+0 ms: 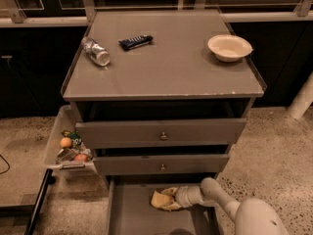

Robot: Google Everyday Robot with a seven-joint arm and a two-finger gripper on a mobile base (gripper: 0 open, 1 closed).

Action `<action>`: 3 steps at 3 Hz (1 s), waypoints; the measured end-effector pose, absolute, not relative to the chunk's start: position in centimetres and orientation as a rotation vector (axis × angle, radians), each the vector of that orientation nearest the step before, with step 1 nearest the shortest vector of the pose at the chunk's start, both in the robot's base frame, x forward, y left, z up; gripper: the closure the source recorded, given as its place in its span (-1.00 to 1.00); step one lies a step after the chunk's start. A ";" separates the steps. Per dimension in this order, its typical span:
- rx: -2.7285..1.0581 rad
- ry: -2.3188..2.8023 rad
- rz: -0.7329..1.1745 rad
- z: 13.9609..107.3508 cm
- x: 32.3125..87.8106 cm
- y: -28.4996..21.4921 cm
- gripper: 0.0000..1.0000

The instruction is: Pick sponge from bottom drawer and place on counter

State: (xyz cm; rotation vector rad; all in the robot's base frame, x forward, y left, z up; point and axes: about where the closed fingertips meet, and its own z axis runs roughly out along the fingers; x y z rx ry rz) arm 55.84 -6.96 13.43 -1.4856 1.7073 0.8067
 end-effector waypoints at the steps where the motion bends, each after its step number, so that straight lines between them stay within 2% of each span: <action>1: -1.486 1.707 0.807 13.4 55.8 -7.0 0.52; 2: -1.486 1.707 0.807 13.4 55.8 -7.0 1.00; 3: -1.486 1.707 0.807 13.4 55.8 -6.9 0.92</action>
Offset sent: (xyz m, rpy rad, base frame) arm 0.0000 0.0000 0.0000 0.0000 0.0000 0.0000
